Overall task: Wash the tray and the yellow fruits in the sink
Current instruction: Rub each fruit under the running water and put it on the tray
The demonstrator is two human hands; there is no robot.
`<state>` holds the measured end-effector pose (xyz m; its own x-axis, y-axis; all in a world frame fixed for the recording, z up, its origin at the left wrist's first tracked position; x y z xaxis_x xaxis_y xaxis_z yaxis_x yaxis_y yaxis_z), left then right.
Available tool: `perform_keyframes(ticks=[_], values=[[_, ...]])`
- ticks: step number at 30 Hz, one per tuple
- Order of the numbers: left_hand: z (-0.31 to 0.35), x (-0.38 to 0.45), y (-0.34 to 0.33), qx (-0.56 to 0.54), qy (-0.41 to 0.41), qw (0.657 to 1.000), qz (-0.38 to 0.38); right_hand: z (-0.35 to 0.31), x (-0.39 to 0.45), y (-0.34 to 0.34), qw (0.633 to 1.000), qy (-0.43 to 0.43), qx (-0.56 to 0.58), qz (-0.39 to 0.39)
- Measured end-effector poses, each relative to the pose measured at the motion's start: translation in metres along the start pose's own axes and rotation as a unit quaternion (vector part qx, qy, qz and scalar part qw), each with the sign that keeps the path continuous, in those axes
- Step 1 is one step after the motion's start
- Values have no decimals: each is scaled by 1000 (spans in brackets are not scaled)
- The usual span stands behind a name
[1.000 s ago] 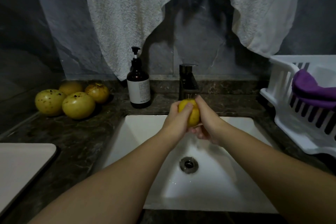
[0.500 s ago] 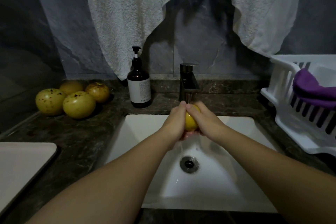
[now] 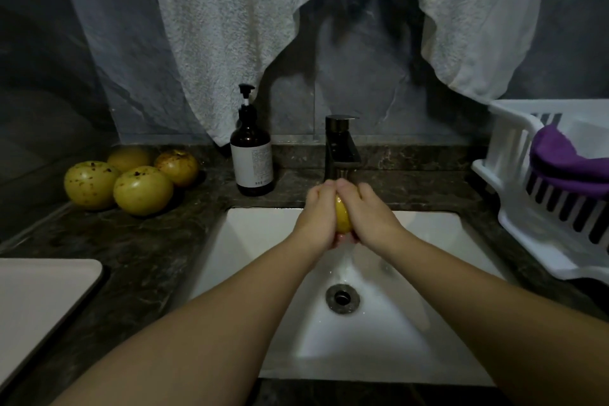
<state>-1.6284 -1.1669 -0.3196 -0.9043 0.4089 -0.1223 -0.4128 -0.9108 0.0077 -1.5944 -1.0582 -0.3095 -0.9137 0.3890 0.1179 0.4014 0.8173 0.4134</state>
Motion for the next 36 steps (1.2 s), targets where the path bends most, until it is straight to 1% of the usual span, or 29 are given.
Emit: perform_keyframes(ticks=[1,2,3,5,6,7,9,10,11,14,15,17,18,19,20,22,23,24,26,27,28,30,31,32,34,35,36], values=[[0,-3,0,-19,18,1000,-8,-3,-1,2,999,34,-18,8],[-1,-3,0,-23,25,999,-11,-2,-2,2,999,40,-27,3],[-1,-3,0,-10,16,1000,-10,0,-3,1,1000,13,-16,-7],[-1,0,1,28,-19,999,3,9,-5,-3,992,-105,57,-28],[-1,-1,2,30,-22,999,4,11,-6,-4,988,-129,79,-30],[-3,-1,-1,16,-7,1000,-6,10,-5,-2,991,-111,74,-21],[-6,-4,-4,-43,50,997,-32,3,-4,3,1000,-11,22,6],[-7,-6,-4,-56,65,996,-38,-1,-5,4,1000,23,8,13],[-6,-5,-4,-56,60,996,-38,0,-5,4,1000,19,12,8],[-3,1,0,0,-10,1000,1,7,-6,-3,990,-112,82,-22],[-4,0,1,7,-6,1000,3,7,-7,-4,991,-115,67,-26],[-9,-2,-1,-35,45,998,-21,5,-4,-2,999,-48,0,-13],[-10,-5,-1,-50,63,996,-31,2,-4,0,1000,-14,-12,-4],[-9,-4,-1,-47,58,997,-34,2,-5,0,1000,-8,-4,-6],[-7,-1,0,-19,31,999,-27,3,-4,-1,999,-27,25,-12],[-2,2,0,38,-34,999,-1,7,-4,-4,990,-102,96,-28],[-1,1,-1,36,-38,999,1,6,-5,-5,988,-113,102,-29],[-4,1,-4,13,-16,1000,-9,6,-4,-4,992,-94,86,-21],[-8,-1,-7,-50,46,997,-33,1,-3,1,999,-7,33,6],[-8,-2,-6,-59,52,996,-37,-3,-5,3,1000,21,19,10],[-7,-1,-5,-50,37,997,-33,-2,-5,3,1000,13,22,6],[-2,3,0,21,-32,999,-4,6,-5,-1,993,-90,79,-13],[-1,2,1,43,-53,998,7,8,-7,-3,987,-131,92,-21],[-1,2,1,46,-52,998,8,8,-7,-4,987,-138,76,-27],[-5,0,-1,6,-3,1000,-18,5,-5,0,998,-68,5,-5],[-6,-3,-2,-14,24,999,-34,2,-6,4,999,-23,-21,10],[-6,-4,-2,-16,34,998,-49,1,-6,6,999,5,-30,10]])
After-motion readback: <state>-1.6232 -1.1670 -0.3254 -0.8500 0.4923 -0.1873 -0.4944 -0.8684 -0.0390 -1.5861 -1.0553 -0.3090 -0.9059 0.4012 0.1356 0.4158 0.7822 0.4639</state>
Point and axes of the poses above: each hand's wrist, its own x-axis towards the middle knuckle, its own y-axis out of the back of the hand, z = x × y, the point moved 6 cm from there along x, towards the middle knuckle, and after that the axes turned 2 degrees about y, right-handed, at the moved point
